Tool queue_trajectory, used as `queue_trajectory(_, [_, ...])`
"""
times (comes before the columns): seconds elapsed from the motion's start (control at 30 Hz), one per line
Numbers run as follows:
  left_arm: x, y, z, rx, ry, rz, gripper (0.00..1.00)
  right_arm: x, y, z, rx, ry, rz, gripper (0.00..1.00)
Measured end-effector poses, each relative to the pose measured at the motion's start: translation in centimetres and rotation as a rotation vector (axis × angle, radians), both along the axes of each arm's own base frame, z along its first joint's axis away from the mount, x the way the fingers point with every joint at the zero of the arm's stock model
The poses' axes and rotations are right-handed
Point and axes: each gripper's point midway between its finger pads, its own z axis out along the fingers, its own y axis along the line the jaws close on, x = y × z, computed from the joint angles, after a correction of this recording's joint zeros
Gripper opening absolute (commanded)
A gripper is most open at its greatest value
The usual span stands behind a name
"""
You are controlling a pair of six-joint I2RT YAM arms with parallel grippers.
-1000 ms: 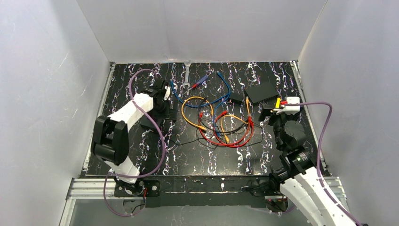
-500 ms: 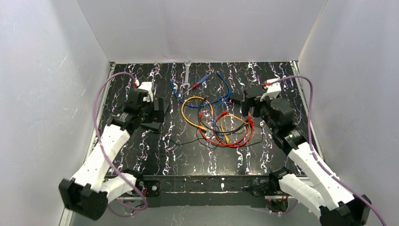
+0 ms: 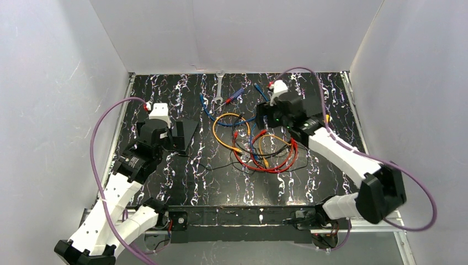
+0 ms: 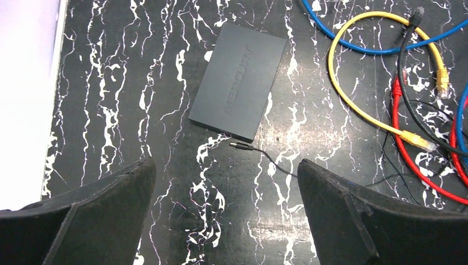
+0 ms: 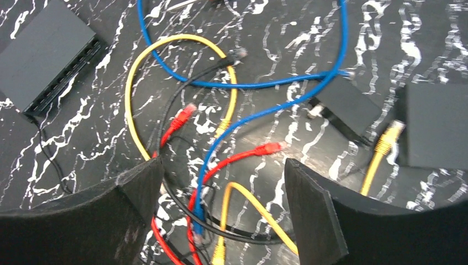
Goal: Insert the plug into the switch port
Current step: Pick up the connector from the center of the board.
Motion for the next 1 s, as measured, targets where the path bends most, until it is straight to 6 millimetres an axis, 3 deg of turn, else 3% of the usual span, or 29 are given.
queue_trajectory(0.07, [0.0, 0.2, -0.1, 0.014, -0.004, 0.011, 0.98, 0.3, 1.9, -0.7, -0.012, 0.027, 0.018, 0.85])
queue_trajectory(0.17, [0.0, 0.4, -0.1, 0.027, -0.008, 0.023, 0.98, 0.9, 4.5, -1.7, -0.025, 0.064, 0.013, 0.95])
queue_trajectory(0.4, [0.0, 0.6, 0.0, 0.037, -0.016, 0.036, 0.98, 1.2, 9.0, -6.0, -0.077, 0.127, -0.075, 0.91])
queue_trajectory(0.57, [0.0, 0.6, -0.1, 0.037, -0.014, 0.037, 0.98, 0.3, 11.8, -9.0, -0.129, 0.15, -0.054, 0.86])
queue_trajectory(0.8, [0.1, 0.5, 0.0, 0.035, -0.02, 0.032, 0.98, -2.1, 15.9, -10.9, -0.187, 0.155, 0.1, 0.66])
queue_trajectory(1.0, [0.1, 0.4, 0.1, 0.032, -0.024, 0.029, 0.98, -2.6, 18.2, -12.9, -0.214, 0.199, 0.221, 0.5])
